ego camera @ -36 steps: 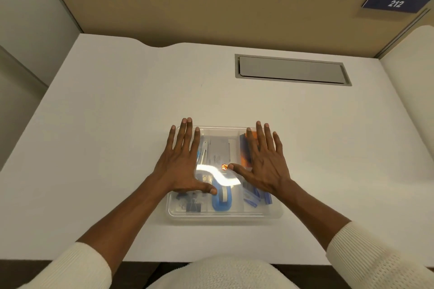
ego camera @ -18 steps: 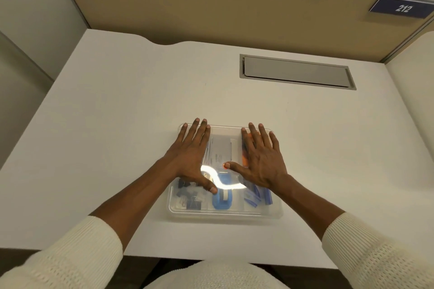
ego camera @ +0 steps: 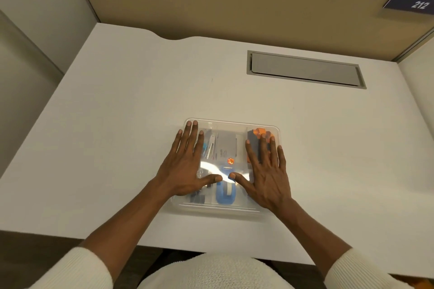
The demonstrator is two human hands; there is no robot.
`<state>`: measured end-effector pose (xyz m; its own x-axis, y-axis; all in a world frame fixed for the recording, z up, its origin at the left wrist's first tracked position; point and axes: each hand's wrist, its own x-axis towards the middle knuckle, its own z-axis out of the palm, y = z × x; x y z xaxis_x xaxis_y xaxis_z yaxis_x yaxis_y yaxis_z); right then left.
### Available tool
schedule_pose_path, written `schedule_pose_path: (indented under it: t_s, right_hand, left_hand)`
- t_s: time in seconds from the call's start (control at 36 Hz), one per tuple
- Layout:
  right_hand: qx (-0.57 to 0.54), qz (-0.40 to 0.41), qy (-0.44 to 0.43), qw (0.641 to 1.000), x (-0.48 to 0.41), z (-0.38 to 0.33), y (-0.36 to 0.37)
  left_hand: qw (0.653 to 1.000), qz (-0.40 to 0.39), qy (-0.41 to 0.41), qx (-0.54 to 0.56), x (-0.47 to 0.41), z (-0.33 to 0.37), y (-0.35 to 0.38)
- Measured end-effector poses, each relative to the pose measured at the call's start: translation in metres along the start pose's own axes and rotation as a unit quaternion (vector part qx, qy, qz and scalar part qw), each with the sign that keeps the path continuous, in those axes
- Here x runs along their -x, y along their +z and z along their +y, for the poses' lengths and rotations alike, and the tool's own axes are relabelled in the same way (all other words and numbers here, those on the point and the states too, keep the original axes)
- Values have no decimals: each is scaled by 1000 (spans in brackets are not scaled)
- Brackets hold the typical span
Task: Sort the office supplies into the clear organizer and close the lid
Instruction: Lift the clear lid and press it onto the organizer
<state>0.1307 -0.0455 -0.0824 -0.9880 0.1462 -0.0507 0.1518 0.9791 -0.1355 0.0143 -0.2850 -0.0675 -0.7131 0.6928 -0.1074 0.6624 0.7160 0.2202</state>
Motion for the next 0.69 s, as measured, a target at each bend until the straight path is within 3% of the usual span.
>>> schedule_pose_path:
  t_s: [0.33,0.69]
  right_hand:
    - [18,-8,11,1000,0,-3,-2]
    - [-7,-21,16,1000,-2,-4,-10]
  left_hand:
    - [996,52,-14,78,7,0,15]
    - [1000,19,-12,10,8,1,8]
